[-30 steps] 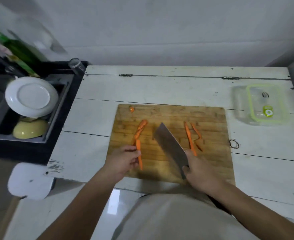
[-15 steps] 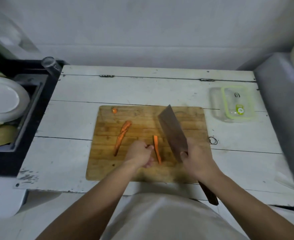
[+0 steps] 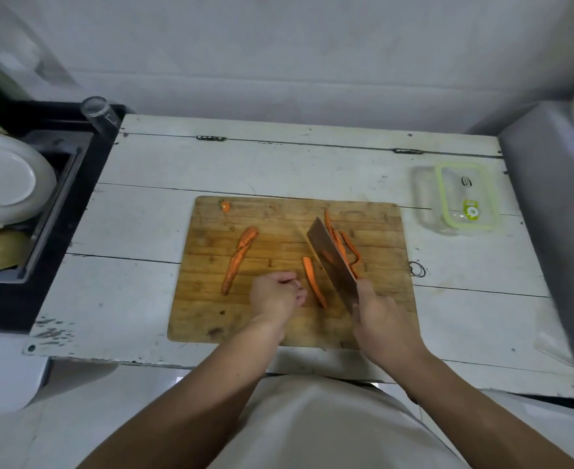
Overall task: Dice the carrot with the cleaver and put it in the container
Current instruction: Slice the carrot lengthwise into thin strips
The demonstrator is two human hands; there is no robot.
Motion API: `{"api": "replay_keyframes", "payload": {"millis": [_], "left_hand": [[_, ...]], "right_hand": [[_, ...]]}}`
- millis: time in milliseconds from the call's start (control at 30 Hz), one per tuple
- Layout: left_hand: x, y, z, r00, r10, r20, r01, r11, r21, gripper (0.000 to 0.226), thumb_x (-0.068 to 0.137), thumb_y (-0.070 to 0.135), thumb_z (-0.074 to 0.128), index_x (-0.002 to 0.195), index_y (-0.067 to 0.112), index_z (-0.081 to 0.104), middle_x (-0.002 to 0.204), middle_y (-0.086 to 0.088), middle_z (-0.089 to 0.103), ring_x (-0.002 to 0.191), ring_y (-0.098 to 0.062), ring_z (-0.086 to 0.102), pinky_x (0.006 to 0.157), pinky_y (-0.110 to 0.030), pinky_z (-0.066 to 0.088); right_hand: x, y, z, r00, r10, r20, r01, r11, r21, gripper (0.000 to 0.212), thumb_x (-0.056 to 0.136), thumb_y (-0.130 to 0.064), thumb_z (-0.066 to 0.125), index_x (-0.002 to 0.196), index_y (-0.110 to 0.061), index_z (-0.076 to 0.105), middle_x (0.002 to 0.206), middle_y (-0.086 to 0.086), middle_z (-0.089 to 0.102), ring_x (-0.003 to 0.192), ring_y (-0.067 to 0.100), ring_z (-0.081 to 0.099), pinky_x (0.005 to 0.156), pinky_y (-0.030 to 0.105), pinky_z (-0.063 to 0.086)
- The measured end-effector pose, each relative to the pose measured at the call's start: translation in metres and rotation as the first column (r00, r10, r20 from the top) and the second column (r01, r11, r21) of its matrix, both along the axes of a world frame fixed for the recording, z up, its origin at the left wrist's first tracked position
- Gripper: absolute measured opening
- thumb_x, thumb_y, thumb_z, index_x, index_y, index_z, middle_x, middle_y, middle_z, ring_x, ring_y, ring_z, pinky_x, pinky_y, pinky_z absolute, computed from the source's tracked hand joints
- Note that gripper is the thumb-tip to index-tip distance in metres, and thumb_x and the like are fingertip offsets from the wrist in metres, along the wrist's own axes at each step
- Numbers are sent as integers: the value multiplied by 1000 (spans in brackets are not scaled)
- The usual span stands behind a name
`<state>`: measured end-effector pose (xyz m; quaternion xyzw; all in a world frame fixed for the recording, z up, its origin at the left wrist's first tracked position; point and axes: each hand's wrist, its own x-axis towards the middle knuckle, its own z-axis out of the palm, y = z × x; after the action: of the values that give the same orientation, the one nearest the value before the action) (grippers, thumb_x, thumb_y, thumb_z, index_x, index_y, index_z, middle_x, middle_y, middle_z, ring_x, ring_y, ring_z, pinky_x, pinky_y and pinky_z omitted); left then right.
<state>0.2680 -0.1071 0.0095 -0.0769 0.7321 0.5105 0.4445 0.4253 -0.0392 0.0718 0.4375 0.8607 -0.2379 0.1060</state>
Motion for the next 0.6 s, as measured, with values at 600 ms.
{"api": "replay_keyframes", "payload": {"millis": [600], "left_hand": [[21,5,7,968,-199,-152,203,979,7,37,98,-5,56,132,8,65,118,-8,73,101,-14,72,96,-29,57]], "right_hand": [[7,-7,8,996,89,-13,-89,996,12,30,101,-14,41,129,-19,32,92,12,66,78,35,61,60,39,41]]}}
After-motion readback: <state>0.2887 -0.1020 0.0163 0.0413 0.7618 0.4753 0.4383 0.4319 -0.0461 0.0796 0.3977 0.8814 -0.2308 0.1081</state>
